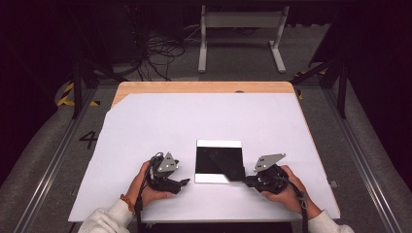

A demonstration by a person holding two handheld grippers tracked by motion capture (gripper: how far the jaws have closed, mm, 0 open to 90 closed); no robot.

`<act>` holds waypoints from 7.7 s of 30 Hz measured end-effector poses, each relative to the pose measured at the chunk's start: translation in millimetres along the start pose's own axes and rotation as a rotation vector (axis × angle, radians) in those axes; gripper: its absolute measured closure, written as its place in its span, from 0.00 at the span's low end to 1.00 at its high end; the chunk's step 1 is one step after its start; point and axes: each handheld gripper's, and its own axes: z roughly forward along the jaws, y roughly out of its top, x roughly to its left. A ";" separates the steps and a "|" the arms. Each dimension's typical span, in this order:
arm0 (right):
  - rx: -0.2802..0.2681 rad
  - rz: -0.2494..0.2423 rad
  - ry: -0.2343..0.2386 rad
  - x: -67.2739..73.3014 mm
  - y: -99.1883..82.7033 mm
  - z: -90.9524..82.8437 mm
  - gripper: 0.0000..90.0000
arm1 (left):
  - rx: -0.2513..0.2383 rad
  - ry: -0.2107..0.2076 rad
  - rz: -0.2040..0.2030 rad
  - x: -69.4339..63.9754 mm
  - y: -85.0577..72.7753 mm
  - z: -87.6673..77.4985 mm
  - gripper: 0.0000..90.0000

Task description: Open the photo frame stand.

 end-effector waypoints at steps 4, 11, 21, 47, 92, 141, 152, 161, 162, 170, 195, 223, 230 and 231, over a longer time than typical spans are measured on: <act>-0.020 0.002 0.004 -0.9 0.0 -2.2 0.91 | -0.002 -0.003 -0.002 0.3 -0.2 0.2 0.27; -0.067 -0.008 -0.002 -0.2 1.1 -6.6 0.91 | -0.002 -0.004 -0.004 0.1 -0.1 0.5 0.27; -0.120 -0.011 -0.006 0.0 2.6 -11.5 0.91 | -0.001 -0.003 -0.004 0.1 -0.1 0.4 0.27; -0.249 -0.011 -0.037 1.8 12.4 -21.6 0.91 | -0.001 -0.003 -0.002 -0.1 0.0 -0.7 0.27; -0.279 0.053 -0.011 -3.3 23.4 -25.0 0.60 | -0.022 -0.022 0.004 -2.3 0.7 -2.6 0.26; -0.283 0.339 0.133 -15.7 29.7 -0.4 0.45 | -0.006 -0.032 0.021 -6.4 3.1 4.0 0.25; -0.322 0.414 0.159 -22.7 26.3 -6.2 0.47 | -0.005 -0.035 0.033 -7.3 5.3 5.8 0.25; -0.297 0.433 0.200 -21.4 22.2 -5.4 0.55 | -0.004 -0.037 0.031 -6.9 4.0 4.7 0.24; -0.297 0.433 0.200 -21.4 22.2 -5.4 0.55 | -0.004 -0.037 0.031 -6.9 4.0 4.7 0.24; -0.347 0.466 0.194 -26.3 21.3 -10.6 0.52 | -0.002 -0.037 0.035 -6.8 4.2 4.8 0.24; -0.320 0.560 0.258 -29.9 25.8 15.3 0.52 | -0.004 -0.043 0.031 -6.1 5.8 6.9 0.22; -0.355 0.428 0.250 -24.0 20.4 10.5 0.65 | -0.074 -0.131 -0.153 13.7 29.8 23.9 0.14; -0.352 0.393 0.239 -20.6 19.8 8.0 0.66 | -0.028 -0.161 -0.156 13.5 33.1 33.7 0.13; -0.352 0.382 0.239 -19.7 20.0 6.8 0.66 | -0.026 -0.160 -0.157 12.8 34.2 35.4 0.13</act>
